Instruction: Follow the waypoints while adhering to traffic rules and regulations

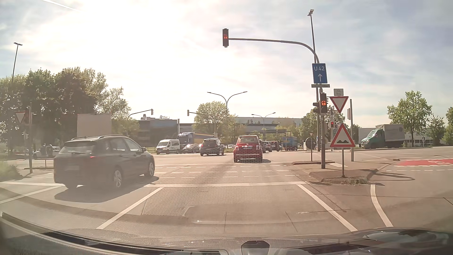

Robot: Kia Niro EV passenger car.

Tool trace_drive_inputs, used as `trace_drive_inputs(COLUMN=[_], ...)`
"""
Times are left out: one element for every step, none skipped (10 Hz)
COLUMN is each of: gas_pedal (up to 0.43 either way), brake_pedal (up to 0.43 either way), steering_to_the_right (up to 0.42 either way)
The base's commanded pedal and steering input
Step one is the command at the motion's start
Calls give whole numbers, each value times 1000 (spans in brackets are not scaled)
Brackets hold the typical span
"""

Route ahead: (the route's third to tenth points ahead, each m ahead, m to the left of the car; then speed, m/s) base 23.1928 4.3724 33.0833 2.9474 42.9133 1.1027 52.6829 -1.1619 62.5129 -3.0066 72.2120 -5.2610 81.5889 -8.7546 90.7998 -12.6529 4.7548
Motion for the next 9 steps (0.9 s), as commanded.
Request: trace_drive_inputs(gas_pedal=[0, 0, 0, 0, 0, 0, 0, 0, 0], brake_pedal=[250, 262, 262, 268, 268, 274, 274, 280, 280], steering_to_the_right=[8, 8, 6, 6, 6, 6, 6, 4, 1])
